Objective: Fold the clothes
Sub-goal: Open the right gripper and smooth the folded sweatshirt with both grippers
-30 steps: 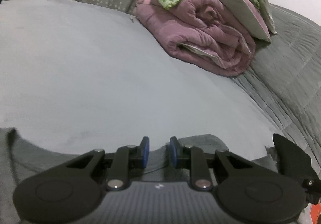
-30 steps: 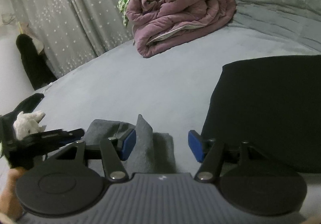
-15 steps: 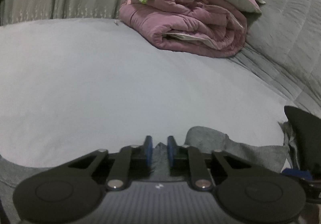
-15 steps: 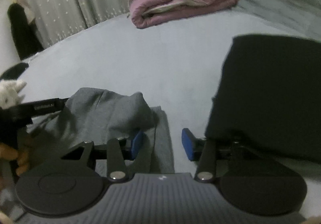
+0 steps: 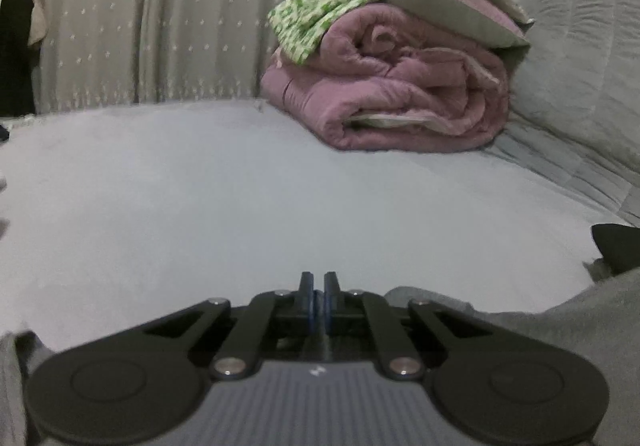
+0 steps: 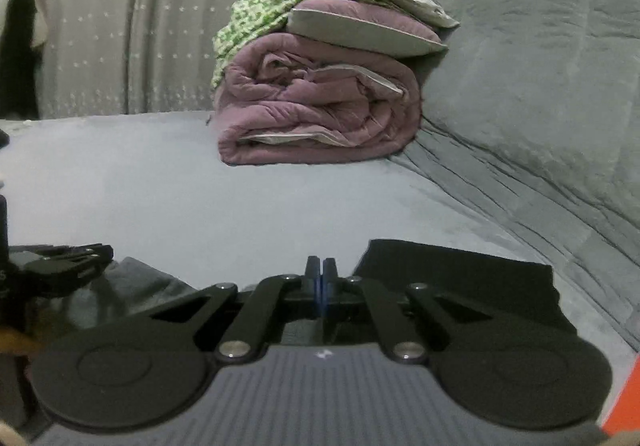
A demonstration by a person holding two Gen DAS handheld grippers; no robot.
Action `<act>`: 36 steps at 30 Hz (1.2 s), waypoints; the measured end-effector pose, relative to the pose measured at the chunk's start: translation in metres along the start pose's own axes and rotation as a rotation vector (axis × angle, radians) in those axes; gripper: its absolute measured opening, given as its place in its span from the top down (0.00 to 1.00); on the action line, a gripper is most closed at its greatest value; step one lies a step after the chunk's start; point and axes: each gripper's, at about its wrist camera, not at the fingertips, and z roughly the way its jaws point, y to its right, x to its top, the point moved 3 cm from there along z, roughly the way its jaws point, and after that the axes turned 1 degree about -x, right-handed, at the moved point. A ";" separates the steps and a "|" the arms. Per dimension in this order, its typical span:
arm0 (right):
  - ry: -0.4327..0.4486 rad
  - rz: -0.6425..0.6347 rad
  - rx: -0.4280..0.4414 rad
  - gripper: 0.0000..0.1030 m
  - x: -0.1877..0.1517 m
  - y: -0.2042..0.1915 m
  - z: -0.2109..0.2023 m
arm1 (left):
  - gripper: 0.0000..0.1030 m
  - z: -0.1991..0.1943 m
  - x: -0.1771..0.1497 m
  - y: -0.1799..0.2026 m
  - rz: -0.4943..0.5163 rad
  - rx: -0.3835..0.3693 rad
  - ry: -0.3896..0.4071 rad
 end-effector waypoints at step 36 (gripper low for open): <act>-0.219 0.543 0.166 0.41 -0.089 0.043 0.027 | 0.57 0.010 0.000 -0.067 -0.287 -0.242 -0.112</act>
